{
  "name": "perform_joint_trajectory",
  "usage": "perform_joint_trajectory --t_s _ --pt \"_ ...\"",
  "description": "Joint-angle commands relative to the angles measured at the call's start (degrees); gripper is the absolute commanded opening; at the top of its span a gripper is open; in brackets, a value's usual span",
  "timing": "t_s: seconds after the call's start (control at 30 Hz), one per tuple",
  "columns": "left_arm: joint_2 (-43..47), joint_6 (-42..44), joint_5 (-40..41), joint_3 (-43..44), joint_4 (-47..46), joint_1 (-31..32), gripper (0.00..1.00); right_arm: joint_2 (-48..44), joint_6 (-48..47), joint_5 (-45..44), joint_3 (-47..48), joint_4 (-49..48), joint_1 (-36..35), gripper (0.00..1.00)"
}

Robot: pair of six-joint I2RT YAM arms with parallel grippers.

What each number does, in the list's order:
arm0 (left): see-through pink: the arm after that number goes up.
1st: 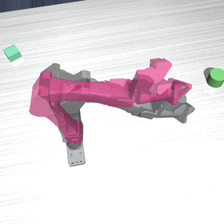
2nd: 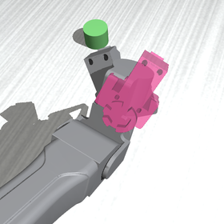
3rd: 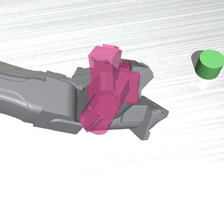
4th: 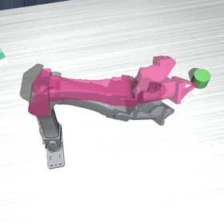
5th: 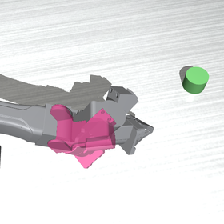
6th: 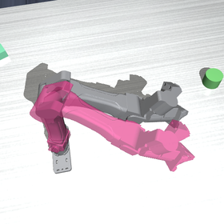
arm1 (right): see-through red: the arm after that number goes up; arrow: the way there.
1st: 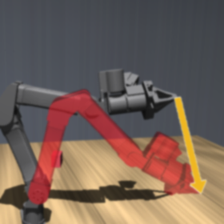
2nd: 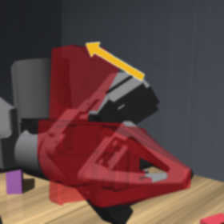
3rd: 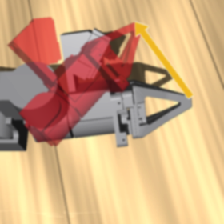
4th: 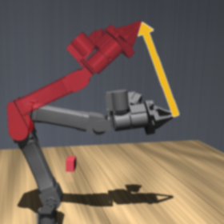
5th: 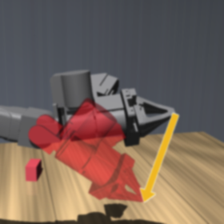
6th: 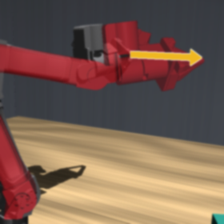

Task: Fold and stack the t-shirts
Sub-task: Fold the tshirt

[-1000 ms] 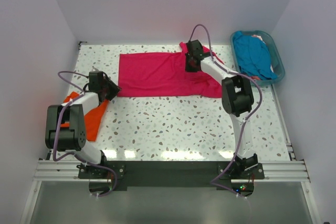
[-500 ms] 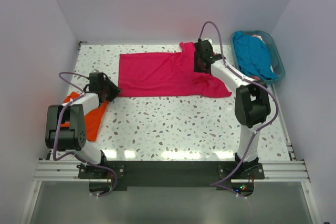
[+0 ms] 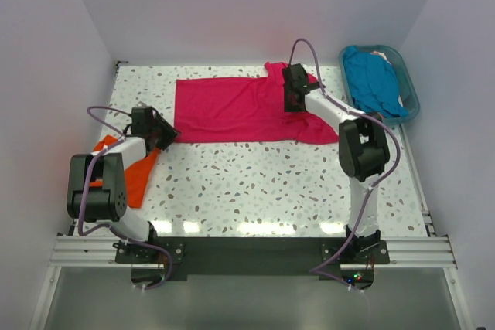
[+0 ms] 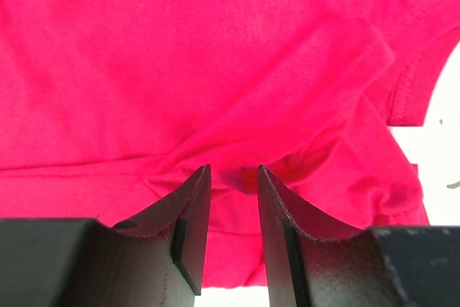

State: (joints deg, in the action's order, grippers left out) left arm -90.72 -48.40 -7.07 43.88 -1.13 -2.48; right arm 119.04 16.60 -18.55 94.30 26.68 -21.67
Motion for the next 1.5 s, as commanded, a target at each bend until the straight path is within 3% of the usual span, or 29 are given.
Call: perform_joint_trajectory --t_s 0.0,0.2,0.43,0.57,1.17,1.33,1.47 --pt "-0.2 1.4 -0.2 0.2 -2.2 0.3 0.42 1.2 -0.9 -0.8 3.3 1.0 0.2 0.35" --pt "-0.4 1.4 -0.4 0.3 -2.3 0.3 0.42 2.2 -0.9 -0.6 3.9 1.2 0.2 0.28" --pt "-0.7 1.3 -0.5 0.2 -2.3 0.3 0.42 3.3 -1.0 0.2 6.0 1.3 0.2 0.06" --pt "-0.8 1.4 -0.6 0.3 -2.2 0.3 0.42 4.3 -1.3 0.2 8.2 2.3 0.2 0.00" --pt "-1.6 1.4 -0.8 0.4 -2.4 0.2 0.41 9.2 -4.5 1.8 15.0 1.8 -0.4 0.00" --pt "-1.8 1.4 -1.0 0.3 -2.8 0.3 0.42 5.5 -4.0 -1.6 9.3 -0.3 -0.5 0.18" --pt "-2.0 1.3 -1.3 0.0 -3.3 0.4 0.42 2.4 -3.9 -3.2 6.1 -1.0 -0.5 0.25"
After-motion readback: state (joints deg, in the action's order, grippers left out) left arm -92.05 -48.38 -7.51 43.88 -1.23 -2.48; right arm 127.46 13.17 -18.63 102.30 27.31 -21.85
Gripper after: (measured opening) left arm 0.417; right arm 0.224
